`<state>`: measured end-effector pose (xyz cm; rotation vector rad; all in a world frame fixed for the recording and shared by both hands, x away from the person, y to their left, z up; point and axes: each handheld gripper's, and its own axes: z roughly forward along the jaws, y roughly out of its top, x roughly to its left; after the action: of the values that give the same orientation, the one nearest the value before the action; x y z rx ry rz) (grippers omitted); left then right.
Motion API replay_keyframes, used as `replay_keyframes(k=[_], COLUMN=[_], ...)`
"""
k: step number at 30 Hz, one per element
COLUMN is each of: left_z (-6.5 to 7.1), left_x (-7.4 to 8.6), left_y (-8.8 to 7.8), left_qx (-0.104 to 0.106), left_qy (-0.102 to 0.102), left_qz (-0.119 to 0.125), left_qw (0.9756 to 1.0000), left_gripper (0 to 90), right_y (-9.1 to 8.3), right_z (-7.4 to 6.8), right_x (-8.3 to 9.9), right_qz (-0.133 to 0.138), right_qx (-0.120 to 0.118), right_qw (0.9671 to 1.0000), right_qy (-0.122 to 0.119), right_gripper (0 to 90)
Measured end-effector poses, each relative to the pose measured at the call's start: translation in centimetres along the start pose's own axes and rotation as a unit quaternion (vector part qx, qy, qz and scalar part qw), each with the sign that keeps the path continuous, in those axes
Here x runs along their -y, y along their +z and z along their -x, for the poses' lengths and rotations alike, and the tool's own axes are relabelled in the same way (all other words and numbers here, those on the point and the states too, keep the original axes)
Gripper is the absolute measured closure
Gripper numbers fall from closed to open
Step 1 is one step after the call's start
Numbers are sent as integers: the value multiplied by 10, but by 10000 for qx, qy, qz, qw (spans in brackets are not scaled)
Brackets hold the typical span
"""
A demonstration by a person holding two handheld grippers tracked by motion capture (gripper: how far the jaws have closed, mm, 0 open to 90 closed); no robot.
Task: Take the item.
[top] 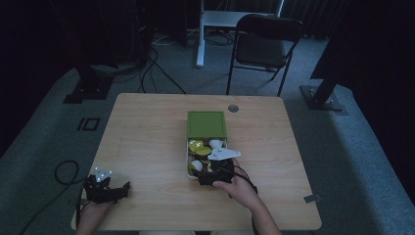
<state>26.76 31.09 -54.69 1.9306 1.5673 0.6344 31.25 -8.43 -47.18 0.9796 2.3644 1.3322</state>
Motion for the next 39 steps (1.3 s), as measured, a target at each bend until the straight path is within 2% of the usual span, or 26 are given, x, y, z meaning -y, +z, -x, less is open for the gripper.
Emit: replay_keyframes(k=[8, 14, 18, 22, 30, 35, 39], left_z=[0, 0, 0, 0, 0, 0, 0], left_x=[0, 0, 0, 0, 0, 0, 0], left_y=[0, 0, 0, 0, 0, 0, 0], left_qx=[0, 0, 0, 0, 0, -1, 0], left_qy=[1, 0, -1, 0, 0, 0, -1], left_qz=[1, 7, 5, 6, 5, 7, 7], left_qw=[10000, 10000, 10000, 10000, 10000, 10000, 10000], left_gripper=[9, 9, 10, 10, 10, 9, 10], right_y=[11, 19, 24, 28, 35, 38, 36], right_z=[-3, -6, -7, -6, -4, -5, -4], right_x=[5, 7, 8, 10, 13, 12, 10], right_qz=[-91, -119, -204, -247, -361, -484, -442], right_qx=[-17, 134, 94, 155, 234, 300, 334], right_qw=[10000, 9998, 9997, 9996, 9991, 9983, 9984], right_qy=[-13, -63, -26, 27, 68, -93, -97], right_gripper=[225, 361, 387, 443, 481, 508, 551])
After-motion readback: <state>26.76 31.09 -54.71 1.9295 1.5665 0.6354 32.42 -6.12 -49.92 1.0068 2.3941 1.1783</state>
